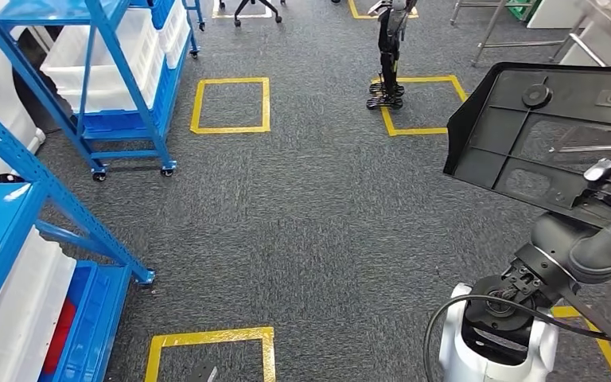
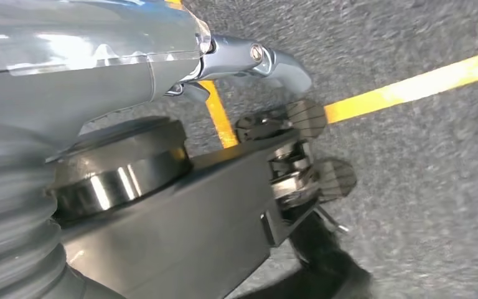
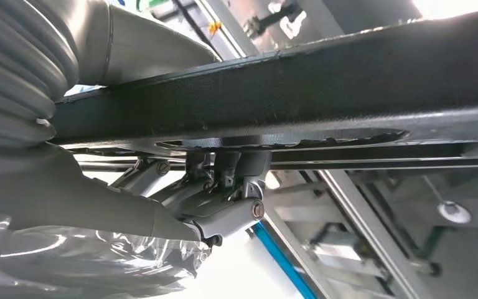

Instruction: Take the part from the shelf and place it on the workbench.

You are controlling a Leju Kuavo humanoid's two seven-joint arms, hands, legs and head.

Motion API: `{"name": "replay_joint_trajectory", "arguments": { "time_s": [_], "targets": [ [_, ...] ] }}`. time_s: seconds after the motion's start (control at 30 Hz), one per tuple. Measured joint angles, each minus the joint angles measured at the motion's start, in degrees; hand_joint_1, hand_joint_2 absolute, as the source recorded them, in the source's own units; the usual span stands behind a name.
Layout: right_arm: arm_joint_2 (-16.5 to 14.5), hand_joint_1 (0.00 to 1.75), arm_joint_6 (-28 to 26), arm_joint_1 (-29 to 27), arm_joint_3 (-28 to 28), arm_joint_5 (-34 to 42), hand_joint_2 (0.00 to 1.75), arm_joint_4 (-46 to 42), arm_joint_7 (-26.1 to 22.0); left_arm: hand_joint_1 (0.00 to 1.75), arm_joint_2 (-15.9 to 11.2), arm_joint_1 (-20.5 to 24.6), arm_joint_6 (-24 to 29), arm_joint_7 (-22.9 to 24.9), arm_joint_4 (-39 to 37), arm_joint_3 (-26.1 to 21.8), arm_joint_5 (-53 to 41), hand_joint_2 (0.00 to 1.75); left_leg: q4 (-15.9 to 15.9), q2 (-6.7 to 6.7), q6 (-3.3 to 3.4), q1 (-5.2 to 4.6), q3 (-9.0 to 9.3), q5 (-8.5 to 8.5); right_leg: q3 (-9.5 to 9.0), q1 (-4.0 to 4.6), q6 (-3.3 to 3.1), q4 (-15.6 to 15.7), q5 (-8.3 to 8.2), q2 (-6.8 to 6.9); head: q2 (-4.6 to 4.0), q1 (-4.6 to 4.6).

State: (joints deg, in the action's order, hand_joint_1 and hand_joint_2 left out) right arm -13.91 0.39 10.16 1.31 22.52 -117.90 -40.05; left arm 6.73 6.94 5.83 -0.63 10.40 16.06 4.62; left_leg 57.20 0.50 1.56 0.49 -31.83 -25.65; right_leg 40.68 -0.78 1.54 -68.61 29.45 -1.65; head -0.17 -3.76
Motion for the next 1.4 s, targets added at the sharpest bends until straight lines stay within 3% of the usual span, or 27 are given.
{"name": "replay_joint_trajectory", "arguments": {
  "time_s": [0.07,0.1,0.13,0.2,0.27,0.33,0.37,0.43,0.5,0.57,0.6,0.67,0.73,0.8,0.87,0.9,0.93,1.0,1.07,1.1,1.13,1.17,1.2,1.27,1.3,1.37,1.4],
  "targets": [
    [0.0,1.75,0.1,-0.5,0.6,-0.6,1.75,-0.5,0.0,0.0,0.0,-0.3,-0.1,0.7,0.0,0.0,0.0,1.75,0.0,1.75,0.05,-0.21,-0.01,-0.16,2.8,-0.19,0.21,-5.5,1.73,1.14,0.0,0.0],
    [0.0,1.75,0.1,-0.8,0.9,-0.9,1.75,-0.8,0.0,0.0,0.0,-0.3,-0.2,1.0,0.0,0.0,-0.1,1.75,0.0,2.58,0.01,-0.25,0.04,-0.27,2.78,-0.29,0.27,-5.5,1.12,1.4,0.0,0.01],
    [0.0,1.75,0.3,-1.0,1.3,-1.1,1.75,-1.1,0.0,0.0,0.0,-0.3,-0.1,1.6,0.0,0.0,-0.1,1.75,0.0,3.38,-0.09,-0.26,0.15,-0.41,1.45,-0.36,0.28,-3.0,-0.45,1.82,0.0,0.01],
    [-0.1,1.75,0.9,-1.2,1.8,-1.4,1.75,-1.7,0.0,0.0,0.1,-0.2,0.2,3.0,0.0,0.2,-0.6,1.75,0.1,4.76,-0.48,-0.42,0.55,-0.8,-3.06,-0.19,0.06,5.1,-3.77,4.06,0.0,0.01],
    [-0.3,1.75,1.7,-1.4,2.5,-1.7,1.75,-2.2,0.0,0.0,0.1,-0.1,0.6,4.6,0.0,0.4,-1.2,1.75,0.1,5.86,-1.08,-0.66,0.94,-1.22,-5.57,0.24,-0.58,9.9,-4.97,5.62,0.0,-0.01],
    [-0.4,1.75,2.4,-1.7,3.4,-1.8,1.75,-2.5,0.0,0.0,0.1,0.1,0.8,5.9,0.0,0.7,-1.6,1.75,0.1,7.02,-1.75,-0.74,1.32,-1.51,-5.55,0.56,-1.33,10.3,-4.86,4.61,0.0,-0.01],
    [-0.4,1.75,2.7,-1.8,3.9,-1.7,1.75,-2.6,0.0,0.0,0.1,0.3,0.9,6.3,0.0,0.7,-1.7,1.75,0.2,6.96,-2.14,-0.61,1.46,-1.75,-5.64,0.47,-1.69,10.4,-4.93,3.9,0.0,-0.01],
    [-0.6,1.75,3.8,-2.1,5.0,-1.4,1.75,-2.8,0.0,0.0,0.1,0.6,0.9,6.8,0.0,0.8,-1.8,1.75,2.6,4.46,-2.69,-0.29,0.71,-3.57,-5.93,0.19,-2.46,10.8,-5.17,2.56,0.0,-0.02],
    [-0.7,1.75,5.2,-2.3,5.9,-0.9,1.75,-2.8,0.0,0.0,-0.2,0.6,1.0,7.6,0.0,0.8,-2.0,1.75,9.7,1.02,-2.9,-0.08,-2.59,-7.24,-6.02,0.1,-3.0,10.9,-5.3,1.19,0.0,-0.02],
    [-0.8,1.75,5.9,-2.5,7.0,-0.7,1.75,-3.0,0.0,0.0,-0.7,0.4,1.3,8.8,0.0,1.0,-2.7,1.75,16.6,0.03,-2.93,-0.05,-6.22,-9.4,-5.99,0.27,-3.16,10.9,-5.33,-0.55,0.0,-0.03],
    [-0.8,1.75,5.9,-2.7,7.4,-0.7,1.75,-3.1,0.0,0.0,-1.1,0.4,1.3,9.5,0.0,1.3,-3.1,1.75,17.2,-0.1,-2.87,-0.05,-6.86,-8.81,-5.99,0.34,-3.16,10.8,-5.33,-1.49,0.0,-0.03],
    [-0.8,1.75,5.7,-2.9,8.2,-0.7,1.75,-3.6,0.0,0.0,-2.0,0.5,1.5,10.5,0.0,1.7,-3.6,1.75,11.8,-1.01,-2.49,-0.05,-4.94,-4.65,-6.02,0.42,-3.12,10.5,-5.3,-3.37,0.0,-0.03],
    [-0.8,1.75,5.2,-3.0,8.6,-0.4,1.75,-3.9,0.0,0.0,-3.2,0.4,1.6,11.2,-0.1,2.0,-4.0,1.75,4.1,-3.77,-2.0,0.03,-1.79,-1.26,-5.86,0.44,-2.88,10.2,-5.24,-5.13,0.0,-0.03],
    [-0.8,1.75,4.3,-3.1,8.8,0.4,1.75,-3.9,0.0,0.0,-4.3,0.3,1.8,11.8,-0.1,2.2,-4.1,1.75,1.0,-5.07,-1.75,-0.06,-0.49,-0.74,-5.5,0.21,-2.24,10.1,-5.3,-6.63,0.0,-0.03],
    [-0.7,1.75,3.5,-3.1,8.9,1.4,1.75,-3.9,-0.1,0.0,-5.1,0.1,2.0,12.6,-0.2,2.2,-4.0,1.75,0.5,-3.72,-1.39,-0.1,-0.14,-0.49,-5.24,-0.01,-1.46,10.2,-5.52,-7.7,0.0,-0.02],
    [-0.6,1.75,3.2,-3.1,9.0,1.9,1.75,-3.8,0.0,0.0,-5.5,0.0,2.2,13.2,-0.2,2.2,-4.1,1.75,0.1,-2.99,-1.06,-0.03,0.08,-0.22,-5.03,0.06,-1.19,9.9,-5.28,-6.85,0.0,-0.02],
    [-0.6,1.75,3.0,-3.1,9.1,2.4,1.75,-3.7,0.0,0.0,-5.8,-0.2,2.5,14.0,-0.2,2.3,-4.3,1.75,-0.4,-2.22,-0.73,0.08,0.26,0.07,-4.42,0.17,-0.98,8.7,-4.41,-5.13,0.0,-0.01],
    [-0.5,1.75,2.8,-3.0,9.1,3.0,1.75,-2.9,0.0,0.0,-6.6,-1.0,4.0,15.7,-0.4,2.5,-4.6,1.75,-0.9,-0.59,-0.31,0.06,0.4,0.38,-1.69,0.2,-0.62,2.9,-1.03,-0.78,0.0,0.0],
    [-0.5,1.75,2.8,-3.1,9.2,3.2,1.75,-1.9,0.0,0.0,-7.5,-1.6,6.3,17.5,-0.5,2.6,-4.5,1.75,-0.9,1.11,-0.27,-0.03,0.3,0.31,1.45,-0.13,-0.22,-3.7,1.75,0.95,0.0,0.0],
    [-0.5,1.75,2.8,-3.1,9.2,3.1,1.75,-1.4,0.0,0.0,-8.0,-1.8,7.6,18.3,-0.5,2.6,-4.3,1.75,-0.9,1.94,-0.36,-0.04,0.28,0.22,1.96,-0.31,-0.03,-4.8,1.76,1.27,0.0,0.0],
    [-0.5,1.75,2.9,-3.2,9.2,2.9,1.75,-1.0,0.0,0.0,-8.6,-1.9,9.0,19.3,-0.5,2.6,-4.2,1.75,-0.8,2.74,-0.5,-0.01,0.29,0.08,1.37,-0.48,0.11,-3.9,0.81,1.61,0.0,0.0],
    [-0.5,1.75,3.0,-3.4,9.3,2.6,1.75,-0.7,0.0,0.0,-9.3,-2.2,10.3,20.2,-0.5,2.6,-4.1,1.75,-0.6,3.55,-0.71,0.02,0.37,-0.11,-0.37,-0.59,0.21,-0.8,-0.91,2.33,0.0,0.01],
    [-0.5,1.75,3.3,-3.5,9.3,2.2,1.75,-0.5,0.0,0.0,-10.1,-2.4,11.2,21.2,-0.6,2.6,-4.1,1.75,-0.4,4.29,-1.01,0.0,0.48,-0.36,-2.53,-0.57,0.21,3.3,-2.42,3.88,0.0,0.01],
    [-0.6,1.75,4.3,-3.7,9.4,1.4,1.75,-0.1,0.0,0.0,-11.7,-2.8,12.3,23.0,-0.6,2.6,-4.2,1.75,0.0,5.54,-1.74,-0.22,0.69,-0.9,-5.56,-0.23,-0.34,9.0,-4.03,6.35,0.0,0.0],
    [-0.6,1.75,5.1,-3.8,9.6,1.0,1.75,-0.1,0.0,0.0,-12.4,-2.9,12.6,23.8,-0.6,2.6,-4.2,1.75,0.1,6.08,-2.11,-0.36,0.83,-1.12,-5.91,-0.01,-0.76,9.8,-3.98,6.73,0.0,-0.01],
    [-0.8,1.75,6.8,-4.3,10.0,0.2,1.75,-0.2,0.0,0.0,-13.5,-3.0,12.0,25.1,-0.7,2.6,-4.2,1.75,0.0,7.3,-2.84,-0.34,1.25,-1.47,-5.85,0.16,-1.62,9.8,-4.03,5.13,0.0,-0.02],
    [-0.8,1.75,7.3,-4.6,10.2,-0.2,1.75,-0.3,0.0,0.0,-13.8,-3.1,11.1,25.5,-0.7,2.6,-4.0,1.75,0.3,6.98,-3.22,-0.18,1.39,-1.88,-5.94,0.11,-2.0,9.9,-4.11,4.35,0.0,-0.02]
  ]
}}
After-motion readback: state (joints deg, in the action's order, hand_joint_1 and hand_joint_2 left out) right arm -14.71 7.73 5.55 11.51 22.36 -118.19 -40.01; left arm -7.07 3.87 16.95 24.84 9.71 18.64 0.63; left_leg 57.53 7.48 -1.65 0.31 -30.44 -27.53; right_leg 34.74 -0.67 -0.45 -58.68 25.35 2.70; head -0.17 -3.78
